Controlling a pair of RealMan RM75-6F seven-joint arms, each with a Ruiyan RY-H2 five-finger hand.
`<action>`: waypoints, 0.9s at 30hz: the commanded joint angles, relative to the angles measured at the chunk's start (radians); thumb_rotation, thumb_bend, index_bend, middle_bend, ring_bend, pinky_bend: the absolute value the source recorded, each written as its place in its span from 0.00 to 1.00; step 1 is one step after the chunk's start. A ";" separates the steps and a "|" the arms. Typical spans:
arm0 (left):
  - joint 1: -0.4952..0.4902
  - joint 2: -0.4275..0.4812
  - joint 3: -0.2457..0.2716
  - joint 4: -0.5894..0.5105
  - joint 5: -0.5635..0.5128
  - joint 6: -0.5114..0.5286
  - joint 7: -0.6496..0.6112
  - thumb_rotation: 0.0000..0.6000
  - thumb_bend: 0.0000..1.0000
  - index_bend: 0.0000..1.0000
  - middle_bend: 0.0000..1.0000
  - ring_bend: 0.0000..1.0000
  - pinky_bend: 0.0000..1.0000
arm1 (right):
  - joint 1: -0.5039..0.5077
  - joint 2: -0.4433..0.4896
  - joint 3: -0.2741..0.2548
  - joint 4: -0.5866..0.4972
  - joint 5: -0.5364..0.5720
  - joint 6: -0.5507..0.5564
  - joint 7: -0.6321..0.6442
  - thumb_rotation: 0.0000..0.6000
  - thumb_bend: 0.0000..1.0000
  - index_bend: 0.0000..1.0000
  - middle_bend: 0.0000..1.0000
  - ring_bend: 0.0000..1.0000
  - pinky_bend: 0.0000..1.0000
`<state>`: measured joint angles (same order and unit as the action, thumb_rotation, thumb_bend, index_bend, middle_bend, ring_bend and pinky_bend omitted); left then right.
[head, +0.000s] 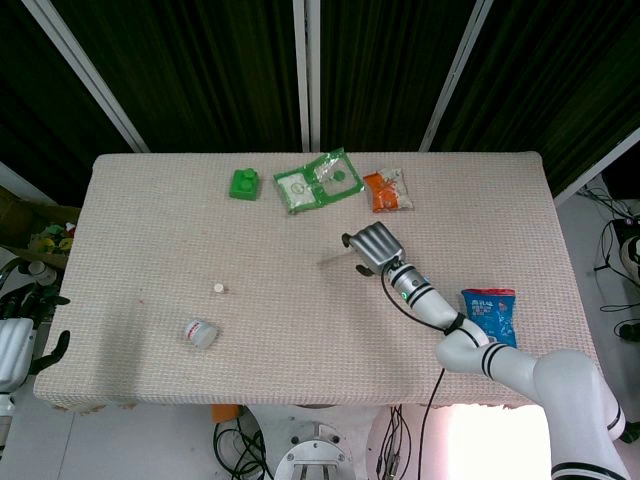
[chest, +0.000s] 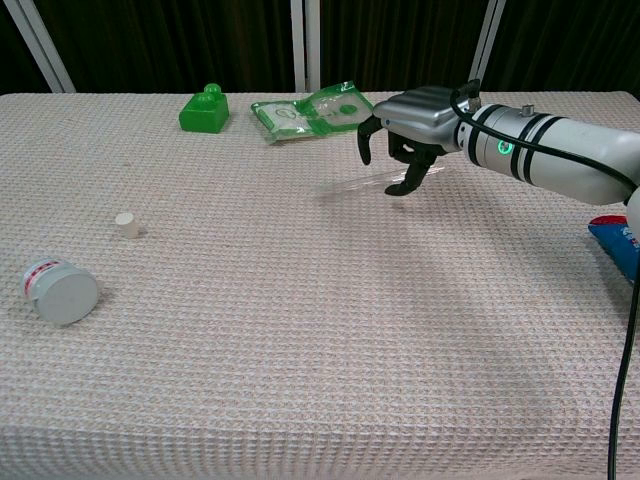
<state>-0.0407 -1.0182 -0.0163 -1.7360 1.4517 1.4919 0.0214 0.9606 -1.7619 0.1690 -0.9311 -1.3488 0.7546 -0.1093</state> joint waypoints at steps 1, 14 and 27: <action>0.000 0.000 -0.002 0.001 -0.001 -0.001 -0.003 1.00 0.39 0.30 0.19 0.09 0.12 | 0.005 -0.010 -0.002 0.016 -0.005 -0.004 0.011 1.00 0.20 0.42 0.95 0.91 0.93; 0.003 -0.008 -0.005 0.020 -0.008 -0.007 -0.019 1.00 0.37 0.30 0.19 0.09 0.12 | 0.040 -0.070 -0.002 0.113 -0.008 -0.047 0.045 1.00 0.24 0.44 0.95 0.91 0.93; 0.011 -0.014 -0.005 0.041 -0.011 -0.006 -0.039 1.00 0.37 0.30 0.19 0.09 0.12 | 0.060 -0.109 -0.008 0.176 -0.022 -0.062 0.074 1.00 0.32 0.52 0.95 0.91 0.93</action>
<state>-0.0297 -1.0317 -0.0214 -1.6955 1.4399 1.4862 -0.0177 1.0208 -1.8702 0.1608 -0.7552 -1.3710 0.6920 -0.0352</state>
